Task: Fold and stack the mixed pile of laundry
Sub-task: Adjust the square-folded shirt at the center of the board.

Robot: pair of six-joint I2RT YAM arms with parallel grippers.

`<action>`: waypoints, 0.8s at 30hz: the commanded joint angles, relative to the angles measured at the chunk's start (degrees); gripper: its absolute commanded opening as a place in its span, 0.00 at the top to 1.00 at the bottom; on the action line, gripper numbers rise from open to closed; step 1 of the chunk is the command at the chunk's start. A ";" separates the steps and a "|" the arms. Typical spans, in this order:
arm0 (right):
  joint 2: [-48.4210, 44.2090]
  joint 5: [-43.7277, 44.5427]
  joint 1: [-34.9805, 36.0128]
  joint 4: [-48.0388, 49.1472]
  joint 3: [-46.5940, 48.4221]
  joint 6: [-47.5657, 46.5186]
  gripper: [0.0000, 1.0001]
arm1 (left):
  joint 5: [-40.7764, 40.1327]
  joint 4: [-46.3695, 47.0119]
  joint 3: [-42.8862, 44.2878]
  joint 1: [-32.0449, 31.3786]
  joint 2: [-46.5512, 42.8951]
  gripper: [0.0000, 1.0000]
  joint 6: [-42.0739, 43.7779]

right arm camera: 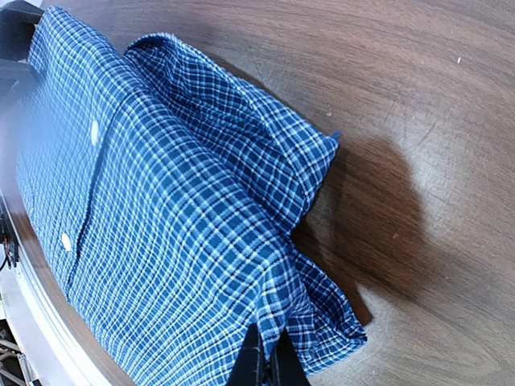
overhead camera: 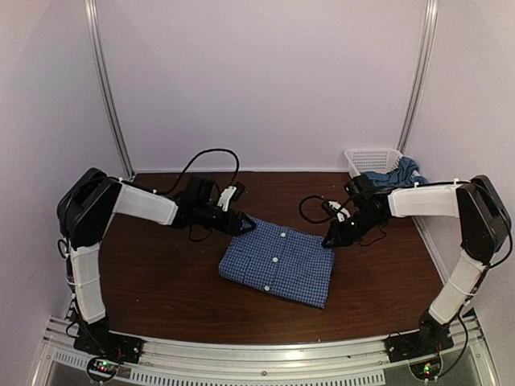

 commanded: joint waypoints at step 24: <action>-10.95 12.49 0.15 -7.37 -4.25 4.74 1.00 | 6.55 6.37 2.78 -2.27 0.61 1.00 -1.43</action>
